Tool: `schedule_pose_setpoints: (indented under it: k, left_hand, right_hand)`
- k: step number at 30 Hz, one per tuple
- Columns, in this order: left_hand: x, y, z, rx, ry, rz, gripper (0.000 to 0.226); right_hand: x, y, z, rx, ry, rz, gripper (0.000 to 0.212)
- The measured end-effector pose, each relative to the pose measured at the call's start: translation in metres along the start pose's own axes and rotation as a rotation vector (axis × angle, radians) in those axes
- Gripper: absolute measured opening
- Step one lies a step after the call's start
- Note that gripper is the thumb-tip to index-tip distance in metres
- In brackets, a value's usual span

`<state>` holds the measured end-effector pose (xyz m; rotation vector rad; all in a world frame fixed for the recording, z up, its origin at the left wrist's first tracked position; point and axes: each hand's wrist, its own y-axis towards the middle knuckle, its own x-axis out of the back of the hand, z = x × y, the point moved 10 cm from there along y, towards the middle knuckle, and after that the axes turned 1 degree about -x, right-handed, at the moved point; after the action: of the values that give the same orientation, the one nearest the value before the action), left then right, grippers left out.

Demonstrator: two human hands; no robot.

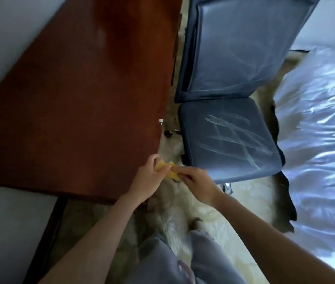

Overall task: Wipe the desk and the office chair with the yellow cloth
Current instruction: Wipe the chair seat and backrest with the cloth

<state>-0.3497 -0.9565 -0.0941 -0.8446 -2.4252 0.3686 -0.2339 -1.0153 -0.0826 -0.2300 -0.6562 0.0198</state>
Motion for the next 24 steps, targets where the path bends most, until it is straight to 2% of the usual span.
schedule_pose_setpoints:
  k: [1,3,5,8,13,18,21,24]
  left_hand:
    - [-0.023,0.003,-0.010,0.066,-0.094,0.062,0.009]
    - [-0.072,0.004,-0.025,0.246,-0.318,0.160,0.014]
    - [-0.116,0.003,-0.043,0.380,-0.539,0.177,0.014]
    - [-0.170,0.011,-0.085,0.321,-0.718,0.161,0.014]
    - [-0.267,0.026,-0.157,0.195,-0.647,0.103,0.017]
    - [-0.366,0.035,-0.218,0.120,-0.531,0.129,0.017]
    - [-0.391,0.046,-0.248,0.062,-0.426,0.230,0.025]
    - [-0.387,0.067,-0.271,-0.006,-0.386,0.253,0.034]
  right_hand:
    - [0.019,-0.010,-0.010,-0.027,0.013,-0.045,0.033]
    - [0.059,-0.030,-0.028,-0.046,0.059,-0.139,0.031]
    - [0.101,-0.053,-0.043,-0.018,0.085,-0.215,0.029]
    - [0.162,-0.087,-0.072,-0.010,0.166,-0.294,0.026]
    - [0.242,-0.137,-0.159,-0.186,0.406,-0.354,0.022]
    - [0.306,-0.173,-0.237,-0.335,0.275,-0.377,0.018]
    - [0.341,-0.177,-0.265,-0.375,0.300,-0.410,0.019]
    - [0.351,-0.165,-0.279,-0.395,0.521,-0.290,0.029]
